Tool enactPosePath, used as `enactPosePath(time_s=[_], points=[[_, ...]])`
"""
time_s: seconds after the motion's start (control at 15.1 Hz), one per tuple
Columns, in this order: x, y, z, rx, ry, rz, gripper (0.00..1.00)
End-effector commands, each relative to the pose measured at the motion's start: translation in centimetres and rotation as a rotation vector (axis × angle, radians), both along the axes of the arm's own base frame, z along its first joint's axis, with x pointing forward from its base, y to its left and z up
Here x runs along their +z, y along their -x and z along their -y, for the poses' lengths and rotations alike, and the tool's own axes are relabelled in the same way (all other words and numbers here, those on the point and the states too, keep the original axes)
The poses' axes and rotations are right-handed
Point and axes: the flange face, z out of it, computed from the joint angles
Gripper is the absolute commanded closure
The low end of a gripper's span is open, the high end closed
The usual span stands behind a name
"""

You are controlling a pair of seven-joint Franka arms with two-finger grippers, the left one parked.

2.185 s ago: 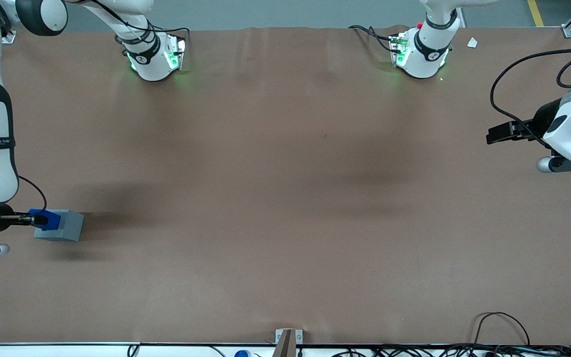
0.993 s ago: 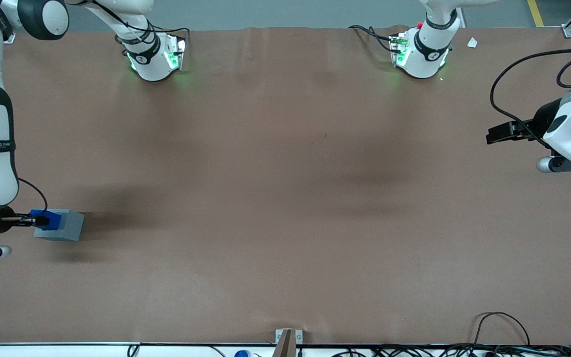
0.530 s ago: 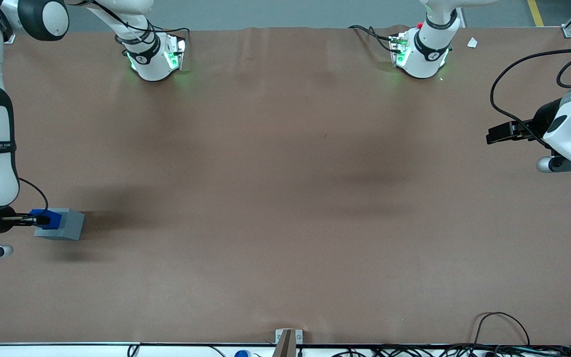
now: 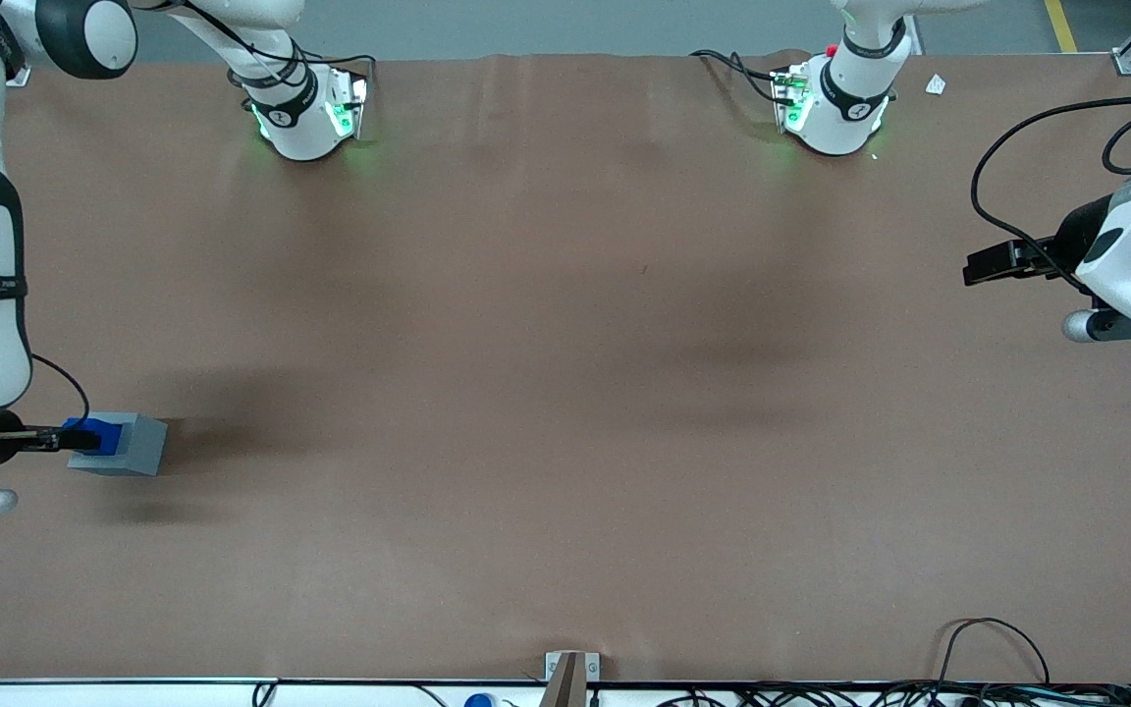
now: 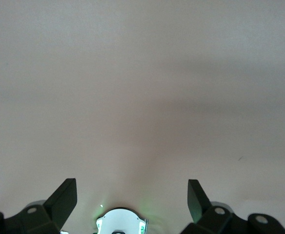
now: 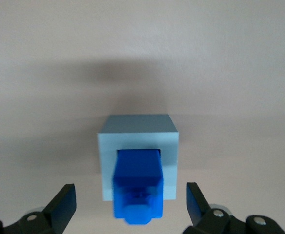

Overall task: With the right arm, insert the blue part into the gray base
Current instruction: 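Open the right gripper and lift away from the block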

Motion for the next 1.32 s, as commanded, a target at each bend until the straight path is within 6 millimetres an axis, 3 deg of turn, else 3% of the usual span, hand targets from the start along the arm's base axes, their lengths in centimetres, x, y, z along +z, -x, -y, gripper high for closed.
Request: enactPosePath(time_s=[0.0,0.13,0.4,0.53,0.73,0.99,1.13,1.26], points=[[7.7,1.0,-2.9,0.03,-0.012,0.022,0.0],[11.8,1.9,-5.1,0.047,-0.018,0.027,0.0],[20.2,4.6,-15.8,-0.011,0.0,0.009,0.0],[23.1,6.4,-19.6,0.011,-0.006,-0.007,0.0],[27.8,9.4,-22.0,0.043,-0.015,0.011,0.0],[33.4,14.0,-21.9,0.053,-0.028,0.076,0.0],[34.5,16.4,-21.6,0.057,-0.037,0.126,0.0],[34.3,18.5,-20.8,0.059,-0.045,0.139,0.0]])
